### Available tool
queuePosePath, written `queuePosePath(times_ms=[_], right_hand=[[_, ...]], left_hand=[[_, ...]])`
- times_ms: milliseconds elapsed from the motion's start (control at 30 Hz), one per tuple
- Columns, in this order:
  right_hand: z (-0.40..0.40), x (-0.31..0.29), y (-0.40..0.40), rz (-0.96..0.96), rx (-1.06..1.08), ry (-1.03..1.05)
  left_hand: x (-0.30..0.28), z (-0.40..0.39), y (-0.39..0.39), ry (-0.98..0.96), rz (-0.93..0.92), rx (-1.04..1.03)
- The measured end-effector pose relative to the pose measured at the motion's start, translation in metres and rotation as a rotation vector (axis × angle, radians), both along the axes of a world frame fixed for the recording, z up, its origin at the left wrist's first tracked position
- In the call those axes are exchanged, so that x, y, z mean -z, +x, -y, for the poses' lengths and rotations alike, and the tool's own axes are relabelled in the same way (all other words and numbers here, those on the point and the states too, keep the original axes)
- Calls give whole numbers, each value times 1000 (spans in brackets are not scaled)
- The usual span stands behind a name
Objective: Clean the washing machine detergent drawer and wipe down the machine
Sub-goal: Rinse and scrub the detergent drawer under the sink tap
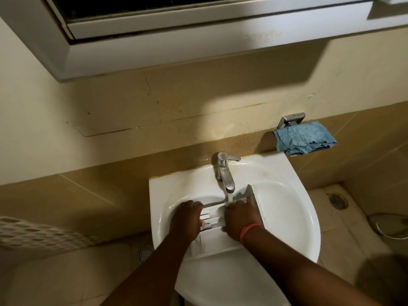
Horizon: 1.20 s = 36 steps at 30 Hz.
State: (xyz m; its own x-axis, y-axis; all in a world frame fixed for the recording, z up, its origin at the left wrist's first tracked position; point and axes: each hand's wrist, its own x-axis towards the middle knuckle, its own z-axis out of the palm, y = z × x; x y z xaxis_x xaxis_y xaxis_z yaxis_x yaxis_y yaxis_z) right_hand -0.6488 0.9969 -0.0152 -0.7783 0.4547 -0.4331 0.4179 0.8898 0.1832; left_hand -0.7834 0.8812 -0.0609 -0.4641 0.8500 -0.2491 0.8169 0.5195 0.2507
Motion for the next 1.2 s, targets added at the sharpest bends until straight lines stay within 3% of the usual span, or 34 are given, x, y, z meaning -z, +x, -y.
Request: queuePosePath(times_ms=[100, 267, 333, 533, 600, 767, 867, 1067, 1200], right_hand=[[5, -7, 2, 65, 73, 59], [31, 4, -4, -448, 235, -117], [35, 9, 2, -533, 333, -138], [65, 30, -17, -502, 45, -336], [53, 31, -7, -459, -14, -263], [2, 18, 35, -429, 365, -63], [8, 16, 23, -389, 463, -118], [52, 23, -28, -499, 108, -310], [35, 28, -21, -538, -212, -395]], left_hand=[[1, -2, 4, -10, 2, -11], [1, -1, 0, 22, -11, -5], [1, -1, -1, 36, 17, -14], [-3, 3, 8, 319, 354, -234], [-1, 4, 6, 362, 439, -290], [-3, 2, 10, 394, 459, -381], [-6, -1, 15, 418, 482, -395], [-10, 0, 16, 484, 326, -364], [-7, 6, 13, 521, 296, -261]])
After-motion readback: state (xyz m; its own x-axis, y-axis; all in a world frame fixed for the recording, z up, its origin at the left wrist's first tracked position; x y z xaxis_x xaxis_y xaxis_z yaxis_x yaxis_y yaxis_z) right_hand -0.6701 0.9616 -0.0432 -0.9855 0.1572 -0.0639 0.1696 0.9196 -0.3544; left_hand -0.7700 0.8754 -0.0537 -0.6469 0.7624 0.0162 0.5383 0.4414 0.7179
